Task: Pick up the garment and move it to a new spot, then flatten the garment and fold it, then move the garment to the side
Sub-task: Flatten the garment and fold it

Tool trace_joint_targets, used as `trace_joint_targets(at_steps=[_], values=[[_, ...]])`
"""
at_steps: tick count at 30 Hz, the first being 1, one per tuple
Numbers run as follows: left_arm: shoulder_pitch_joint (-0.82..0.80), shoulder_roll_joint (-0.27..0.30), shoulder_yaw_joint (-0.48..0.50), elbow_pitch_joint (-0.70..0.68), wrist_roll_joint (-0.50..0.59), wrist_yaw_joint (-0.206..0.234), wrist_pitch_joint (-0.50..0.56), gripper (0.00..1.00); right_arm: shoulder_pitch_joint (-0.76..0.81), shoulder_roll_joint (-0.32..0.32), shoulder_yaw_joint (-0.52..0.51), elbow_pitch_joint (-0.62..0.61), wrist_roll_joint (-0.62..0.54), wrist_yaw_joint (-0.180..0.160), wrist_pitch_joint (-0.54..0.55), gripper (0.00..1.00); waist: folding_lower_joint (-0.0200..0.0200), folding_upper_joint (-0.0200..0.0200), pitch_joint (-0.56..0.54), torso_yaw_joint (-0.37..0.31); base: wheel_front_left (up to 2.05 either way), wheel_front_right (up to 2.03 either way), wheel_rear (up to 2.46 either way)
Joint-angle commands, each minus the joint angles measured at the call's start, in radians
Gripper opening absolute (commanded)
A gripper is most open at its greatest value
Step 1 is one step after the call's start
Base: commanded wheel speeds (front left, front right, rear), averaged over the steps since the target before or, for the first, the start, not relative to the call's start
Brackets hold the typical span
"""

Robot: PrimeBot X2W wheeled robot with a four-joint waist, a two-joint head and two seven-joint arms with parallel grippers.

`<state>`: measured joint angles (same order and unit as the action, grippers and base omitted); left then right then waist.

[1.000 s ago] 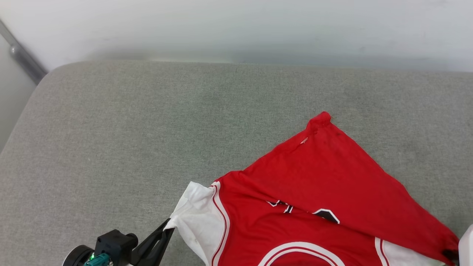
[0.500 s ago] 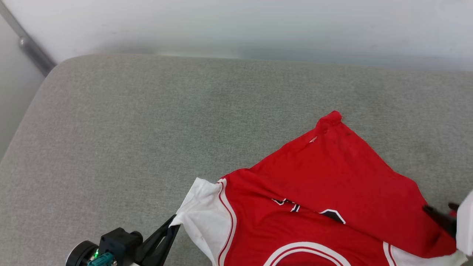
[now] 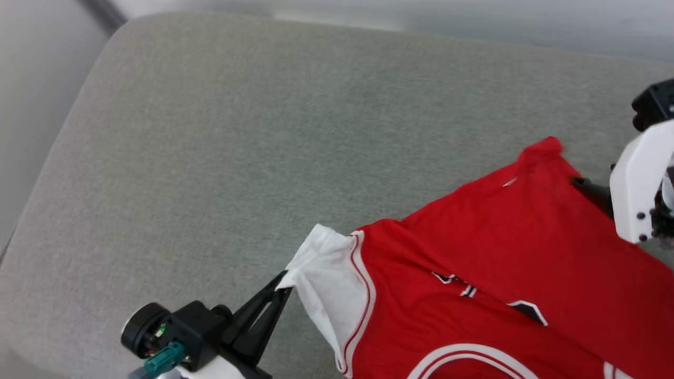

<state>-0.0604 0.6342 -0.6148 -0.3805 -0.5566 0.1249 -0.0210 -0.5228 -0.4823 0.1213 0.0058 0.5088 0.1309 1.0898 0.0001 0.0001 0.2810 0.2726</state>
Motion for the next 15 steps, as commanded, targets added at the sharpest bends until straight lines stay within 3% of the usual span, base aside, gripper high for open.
trace_joint_targets(at_steps=[1,15], values=[[-0.020,-0.010,-0.005,-0.002,0.007,-0.004,-0.003,0.00,-0.031,-0.002,0.012,0.023,-0.011,0.000,0.002,1.00,-0.0001,-0.0001,0.049,0.053,0.00,0.00,0.00],[-0.094,-0.101,-0.074,0.048,0.023,-0.050,-0.029,0.00,-0.177,-0.058,0.109,0.330,-0.103,-0.001,-0.039,1.00,-0.0001,-0.0001,0.136,0.184,0.00,0.00,0.00]])
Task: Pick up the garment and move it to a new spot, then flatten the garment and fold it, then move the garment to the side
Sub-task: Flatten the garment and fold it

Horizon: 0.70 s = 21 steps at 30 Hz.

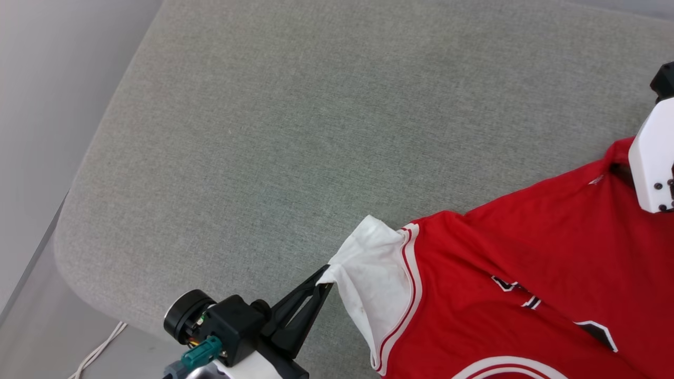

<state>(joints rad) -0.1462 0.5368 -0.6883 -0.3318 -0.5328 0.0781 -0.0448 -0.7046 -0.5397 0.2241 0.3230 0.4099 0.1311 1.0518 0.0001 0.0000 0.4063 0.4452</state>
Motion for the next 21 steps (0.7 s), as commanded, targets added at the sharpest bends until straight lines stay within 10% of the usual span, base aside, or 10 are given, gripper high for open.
trace_joint_targets(at_steps=[1,9,10,11,12,21], values=[[-0.008,-0.005,-0.002,0.005,-0.001,-0.005,-0.008,0.00,0.007,-0.004,0.009,0.028,-0.007,-0.001,-0.005,1.00,-0.0001,0.0000,0.015,0.016,0.00,0.00,0.00],[-0.025,-0.023,-0.012,0.033,-0.006,-0.019,-0.028,0.00,0.033,-0.028,0.031,0.120,-0.026,-0.001,-0.019,1.00,-0.0001,0.0000,0.036,0.040,0.00,0.00,0.00],[-0.027,-0.023,-0.012,0.036,-0.006,-0.021,-0.030,0.00,0.039,-0.030,0.035,0.131,-0.026,-0.001,-0.017,0.84,-0.0001,0.0000,0.037,0.041,0.00,0.00,0.00],[-0.027,-0.024,-0.013,0.039,-0.007,-0.022,-0.031,0.00,0.042,-0.031,0.038,0.138,-0.023,-0.001,-0.018,0.12,-0.0001,0.0000,0.037,0.041,0.00,0.00,0.00],[-0.027,-0.024,-0.013,0.043,-0.007,-0.022,-0.030,0.00,0.044,-0.030,0.038,0.144,-0.021,-0.001,-0.023,0.00,-0.0001,0.0000,0.035,0.040,0.00,0.00,0.00],[-0.034,0.015,0.015,0.047,-0.002,-0.006,-0.030,0.00,-0.021,0.002,0.035,0.143,0.004,-0.001,-0.140,0.00,-0.0001,0.0000,-0.037,-0.015,0.00,0.00,0.00]])
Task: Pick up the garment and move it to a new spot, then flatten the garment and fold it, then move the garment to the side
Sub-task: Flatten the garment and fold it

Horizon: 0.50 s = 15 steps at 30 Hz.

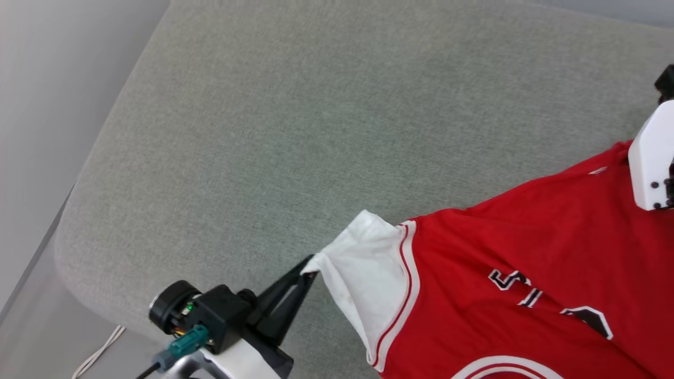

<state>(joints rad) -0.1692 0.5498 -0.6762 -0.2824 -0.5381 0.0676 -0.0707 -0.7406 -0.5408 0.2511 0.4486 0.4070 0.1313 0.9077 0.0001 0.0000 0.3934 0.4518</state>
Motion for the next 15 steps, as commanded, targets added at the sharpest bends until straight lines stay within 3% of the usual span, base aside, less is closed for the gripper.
trace_joint_targets(at_steps=[1,15], values=[[-0.010,0.010,0.011,-0.005,0.002,0.008,-0.002,0.00,0.003,0.010,0.008,0.014,0.016,-0.001,-0.019,0.00,-0.0001,0.0000,-0.039,-0.033,0.00,0.00,0.00],[-0.042,0.190,0.173,-0.112,0.000,0.068,0.048,0.00,-0.054,0.004,0.060,-0.113,0.206,-0.001,-0.216,0.00,-0.0001,0.0000,-0.256,-0.240,0.00,0.00,0.00]])
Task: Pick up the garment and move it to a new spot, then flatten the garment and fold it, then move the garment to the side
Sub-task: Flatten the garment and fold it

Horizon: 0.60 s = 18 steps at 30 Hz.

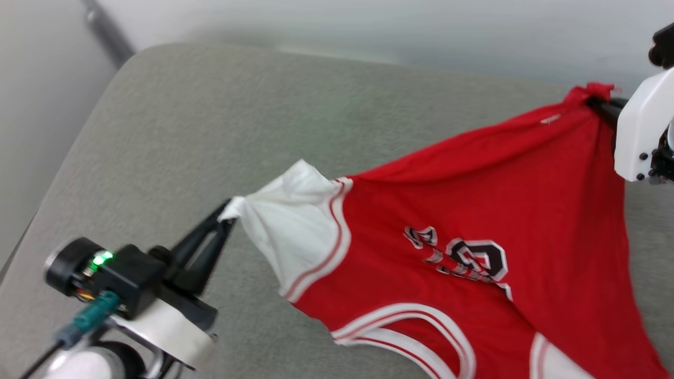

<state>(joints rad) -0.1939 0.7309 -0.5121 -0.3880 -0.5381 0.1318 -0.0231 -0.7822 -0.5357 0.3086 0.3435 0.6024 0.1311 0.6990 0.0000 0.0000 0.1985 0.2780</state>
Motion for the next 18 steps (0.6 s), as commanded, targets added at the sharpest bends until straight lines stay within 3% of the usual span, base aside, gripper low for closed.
trace_joint_targets(at_steps=[1,11,18], values=[[-0.021,0.021,0.023,-0.018,-0.002,0.008,0.005,0.00,-0.013,-0.002,0.000,-0.025,0.020,-0.001,-0.015,0.00,0.0000,0.0000,-0.072,-0.082,0.00,0.00,0.00],[-0.135,0.134,0.202,-0.102,-0.035,0.038,0.034,0.00,-0.019,0.008,-0.064,-0.226,0.087,-0.001,-0.066,0.00,0.0000,0.0000,-0.129,-0.219,0.00,0.00,0.00],[-0.242,0.175,0.288,-0.133,-0.060,0.034,0.054,0.00,-0.008,0.031,-0.116,-0.344,0.085,-0.001,-0.070,0.00,0.0000,0.0000,-0.126,-0.277,0.00,0.00,0.00]])
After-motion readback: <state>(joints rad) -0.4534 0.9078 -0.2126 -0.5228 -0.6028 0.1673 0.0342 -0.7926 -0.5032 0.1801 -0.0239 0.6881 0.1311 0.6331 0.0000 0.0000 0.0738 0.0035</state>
